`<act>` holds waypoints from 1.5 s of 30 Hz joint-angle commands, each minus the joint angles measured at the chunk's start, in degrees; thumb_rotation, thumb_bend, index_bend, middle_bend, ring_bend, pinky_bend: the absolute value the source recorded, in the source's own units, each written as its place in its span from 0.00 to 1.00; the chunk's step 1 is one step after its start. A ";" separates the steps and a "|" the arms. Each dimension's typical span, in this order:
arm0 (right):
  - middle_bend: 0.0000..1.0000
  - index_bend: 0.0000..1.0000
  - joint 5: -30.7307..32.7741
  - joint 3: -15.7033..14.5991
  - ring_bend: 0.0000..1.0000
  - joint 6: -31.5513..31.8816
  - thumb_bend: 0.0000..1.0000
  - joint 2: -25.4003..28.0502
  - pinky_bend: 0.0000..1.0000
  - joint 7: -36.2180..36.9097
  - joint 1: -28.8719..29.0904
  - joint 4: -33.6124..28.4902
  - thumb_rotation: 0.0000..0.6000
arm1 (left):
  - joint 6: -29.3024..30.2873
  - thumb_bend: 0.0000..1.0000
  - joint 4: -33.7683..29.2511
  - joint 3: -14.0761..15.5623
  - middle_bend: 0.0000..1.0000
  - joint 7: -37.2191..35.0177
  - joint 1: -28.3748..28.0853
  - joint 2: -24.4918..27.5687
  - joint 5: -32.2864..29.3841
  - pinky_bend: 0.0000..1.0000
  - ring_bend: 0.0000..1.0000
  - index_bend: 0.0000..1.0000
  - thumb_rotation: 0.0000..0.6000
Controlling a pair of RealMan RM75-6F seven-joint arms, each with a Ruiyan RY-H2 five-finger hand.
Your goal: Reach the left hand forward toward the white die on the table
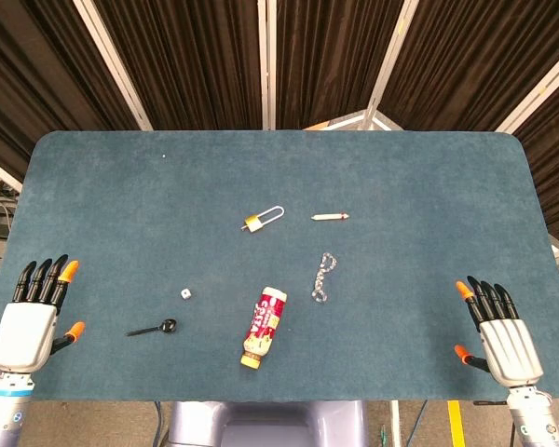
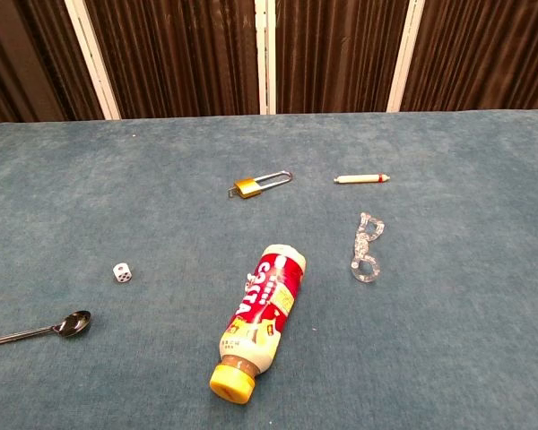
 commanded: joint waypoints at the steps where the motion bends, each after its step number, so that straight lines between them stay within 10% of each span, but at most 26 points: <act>1: 0.00 0.00 0.11 0.08 0.00 0.00 0.06 0.02 0.00 0.10 0.02 0.06 1.00 | -0.29 0.18 -0.12 -0.21 0.00 0.03 0.10 0.15 -0.04 0.00 0.00 0.00 1.00; 18: 0.00 0.00 -0.31 0.05 0.00 1.07 0.06 0.70 0.00 0.18 -0.33 -1.05 1.00 | -6.54 0.22 0.65 -2.24 0.00 1.66 -1.59 -1.66 -3.13 0.00 0.00 0.13 1.00; 31: 0.00 0.00 -0.54 -0.11 0.00 1.38 0.06 1.00 0.00 0.49 -0.53 -1.28 1.00 | -25.52 0.26 7.53 -5.10 0.00 8.38 -13.86 -4.75 -4.66 0.00 0.00 0.32 1.00; 45: 0.00 0.00 0.04 0.03 0.00 1.16 0.06 1.25 0.00 1.19 -0.59 -1.00 1.00 | -37.99 0.26 13.65 -6.20 0.00 18.28 -23.63 -11.77 -6.74 0.00 0.00 0.28 1.00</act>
